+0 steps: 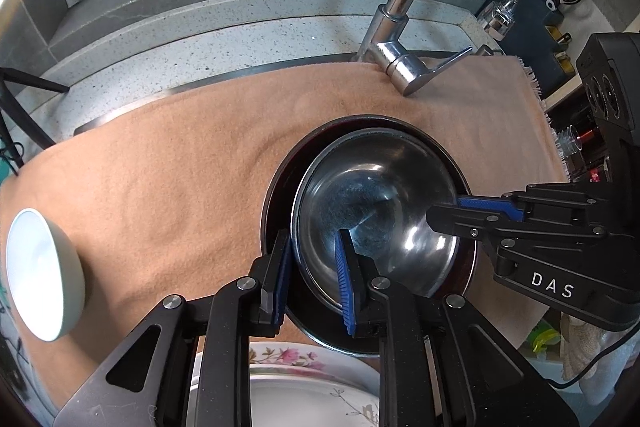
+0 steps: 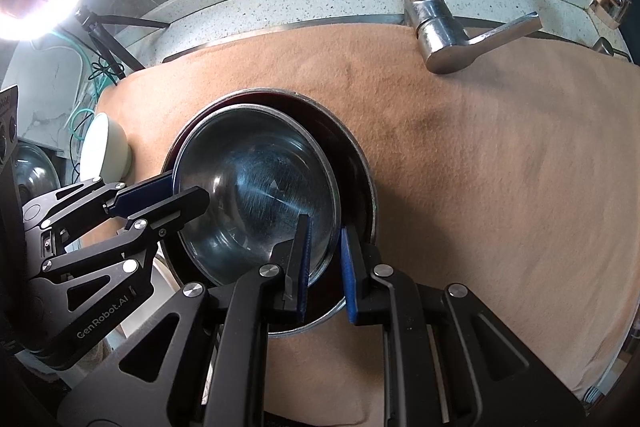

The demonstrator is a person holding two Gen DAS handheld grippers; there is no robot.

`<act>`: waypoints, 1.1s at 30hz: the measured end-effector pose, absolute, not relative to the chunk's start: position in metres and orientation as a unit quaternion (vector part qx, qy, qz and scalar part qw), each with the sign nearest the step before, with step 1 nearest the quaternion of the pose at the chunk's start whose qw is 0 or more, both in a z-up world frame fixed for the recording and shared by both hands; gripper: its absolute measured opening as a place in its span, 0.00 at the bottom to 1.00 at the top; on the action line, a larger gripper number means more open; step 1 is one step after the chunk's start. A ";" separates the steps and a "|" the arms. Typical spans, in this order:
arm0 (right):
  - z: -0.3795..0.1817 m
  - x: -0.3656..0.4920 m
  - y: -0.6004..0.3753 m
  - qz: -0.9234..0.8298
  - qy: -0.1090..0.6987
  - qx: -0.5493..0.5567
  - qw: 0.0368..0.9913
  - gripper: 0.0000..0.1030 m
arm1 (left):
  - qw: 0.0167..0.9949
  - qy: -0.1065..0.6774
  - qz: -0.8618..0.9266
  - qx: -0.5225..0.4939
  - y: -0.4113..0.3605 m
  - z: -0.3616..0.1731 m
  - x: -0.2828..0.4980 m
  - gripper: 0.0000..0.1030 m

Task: Organize plates and bowls
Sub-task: 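Lower the red-sided bowl into the large steel bowl, then open the left gripper to release the red-sided bowl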

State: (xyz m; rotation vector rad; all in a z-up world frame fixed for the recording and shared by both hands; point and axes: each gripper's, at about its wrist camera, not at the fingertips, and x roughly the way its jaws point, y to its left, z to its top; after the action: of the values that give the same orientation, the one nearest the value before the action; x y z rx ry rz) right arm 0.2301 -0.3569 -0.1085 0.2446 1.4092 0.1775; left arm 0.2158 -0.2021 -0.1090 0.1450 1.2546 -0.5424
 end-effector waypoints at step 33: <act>-0.042 0.227 -0.313 0.126 0.565 0.136 0.804 0.18 | 0.830 0.522 -0.198 -0.025 -0.082 -0.058 0.227 0.18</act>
State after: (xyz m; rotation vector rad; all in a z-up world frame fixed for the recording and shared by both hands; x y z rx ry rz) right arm 0.2268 -0.3134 -0.0423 0.2922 1.2091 0.2696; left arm 0.2266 -0.0819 -0.0577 -0.0531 1.1067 -0.4196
